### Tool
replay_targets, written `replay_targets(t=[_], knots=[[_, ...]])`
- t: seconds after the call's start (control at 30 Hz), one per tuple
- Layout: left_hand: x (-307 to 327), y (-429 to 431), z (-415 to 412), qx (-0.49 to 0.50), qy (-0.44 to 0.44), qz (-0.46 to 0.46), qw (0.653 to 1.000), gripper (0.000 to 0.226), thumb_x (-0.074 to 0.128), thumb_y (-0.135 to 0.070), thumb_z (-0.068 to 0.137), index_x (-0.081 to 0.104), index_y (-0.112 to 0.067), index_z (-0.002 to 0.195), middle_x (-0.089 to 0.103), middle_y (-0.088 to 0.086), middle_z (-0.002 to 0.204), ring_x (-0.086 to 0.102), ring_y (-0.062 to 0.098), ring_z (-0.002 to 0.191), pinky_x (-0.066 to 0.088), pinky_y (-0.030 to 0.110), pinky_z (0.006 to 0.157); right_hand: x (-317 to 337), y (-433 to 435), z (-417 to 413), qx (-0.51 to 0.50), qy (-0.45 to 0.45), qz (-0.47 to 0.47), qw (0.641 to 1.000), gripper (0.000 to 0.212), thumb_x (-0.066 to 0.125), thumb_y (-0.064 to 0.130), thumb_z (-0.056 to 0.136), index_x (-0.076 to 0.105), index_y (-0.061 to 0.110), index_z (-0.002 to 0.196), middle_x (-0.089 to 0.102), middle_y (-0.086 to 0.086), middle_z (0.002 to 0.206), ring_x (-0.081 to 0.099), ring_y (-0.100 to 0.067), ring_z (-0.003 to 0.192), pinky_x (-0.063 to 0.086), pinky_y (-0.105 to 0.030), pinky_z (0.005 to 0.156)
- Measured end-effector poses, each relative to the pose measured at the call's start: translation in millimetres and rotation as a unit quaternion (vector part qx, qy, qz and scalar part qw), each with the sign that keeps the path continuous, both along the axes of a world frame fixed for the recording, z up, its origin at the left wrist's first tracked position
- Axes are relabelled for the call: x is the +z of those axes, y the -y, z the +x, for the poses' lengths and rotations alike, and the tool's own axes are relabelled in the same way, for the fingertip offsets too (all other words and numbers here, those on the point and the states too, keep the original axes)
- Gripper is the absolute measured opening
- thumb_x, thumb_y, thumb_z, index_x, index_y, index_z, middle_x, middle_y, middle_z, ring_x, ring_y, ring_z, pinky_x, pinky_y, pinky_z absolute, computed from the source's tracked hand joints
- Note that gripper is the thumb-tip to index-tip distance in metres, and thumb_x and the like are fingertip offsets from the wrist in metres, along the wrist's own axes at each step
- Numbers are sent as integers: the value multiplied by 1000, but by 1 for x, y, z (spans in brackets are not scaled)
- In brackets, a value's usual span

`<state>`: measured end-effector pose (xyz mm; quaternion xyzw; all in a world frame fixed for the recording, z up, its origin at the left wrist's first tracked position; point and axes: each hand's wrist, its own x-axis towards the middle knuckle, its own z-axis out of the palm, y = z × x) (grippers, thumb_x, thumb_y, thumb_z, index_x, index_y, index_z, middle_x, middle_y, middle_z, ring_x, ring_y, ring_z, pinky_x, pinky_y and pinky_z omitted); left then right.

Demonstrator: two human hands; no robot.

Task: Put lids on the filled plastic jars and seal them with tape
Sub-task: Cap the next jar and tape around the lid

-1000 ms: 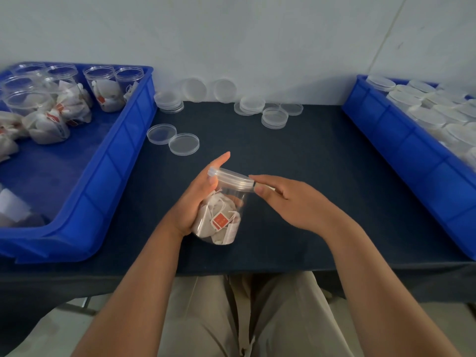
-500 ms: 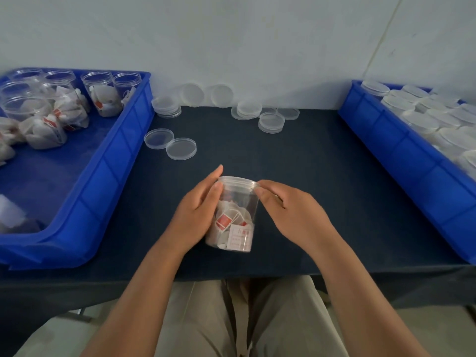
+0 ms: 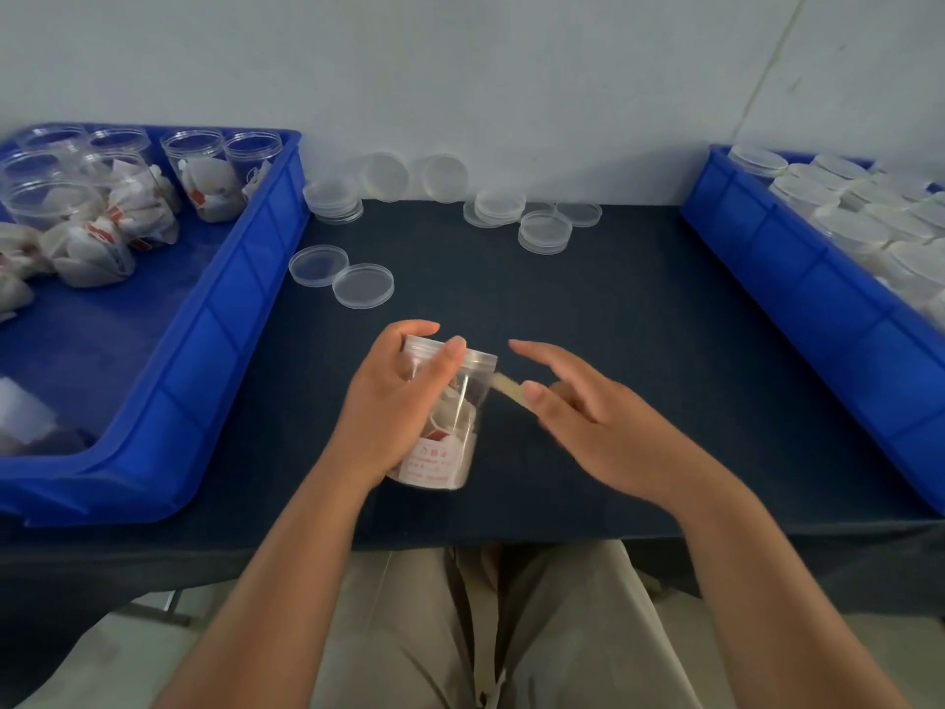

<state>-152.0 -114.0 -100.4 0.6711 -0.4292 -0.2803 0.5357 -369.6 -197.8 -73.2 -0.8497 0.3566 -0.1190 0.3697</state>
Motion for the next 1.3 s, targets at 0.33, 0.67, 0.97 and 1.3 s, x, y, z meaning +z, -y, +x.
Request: replay_targets(t=[0.33, 0.67, 0.97, 1.3], knots=[[-7, 1, 23, -89, -18, 2, 996, 74, 51, -79, 83, 46, -45, 149, 56, -53, 113, 59, -21, 110, 49, 5, 79, -5, 23, 1, -7, -29, -64, 998, 62, 28, 83, 86, 42, 64, 143, 63, 29, 87, 62, 8, 80, 44, -10, 57], [-28, 8, 28, -114, -185, -14, 976, 60, 52, -63, 97, 64, -18, 135, 75, 12, 118, 74, 24, 104, 60, 32, 82, -11, 21, 20, -12, -20, -70, 997, 48, 40, 70, 100, 44, 61, 147, 58, 45, 89, 59, 9, 84, 40, -15, 65], [-27, 18, 31, -134, -260, -8, 956, 62, 49, -56, 96, 63, -7, 131, 77, 11, 103, 74, 20, 89, 61, 32, 78, -1, 20, 17, -14, -28, -73, 997, 47, 41, 68, 101, 50, 58, 146, 61, 39, 119, 51, 27, 81, 36, -10, 68], [-29, 20, 29, -159, -209, -25, 965, 72, 59, -62, 89, 61, -5, 134, 76, 14, 104, 74, 22, 91, 60, 32, 77, -2, 28, 6, -37, -59, -86, 994, 55, 42, 73, 97, 47, 57, 148, 57, 35, 82, 52, 26, 80, 37, -15, 65]])
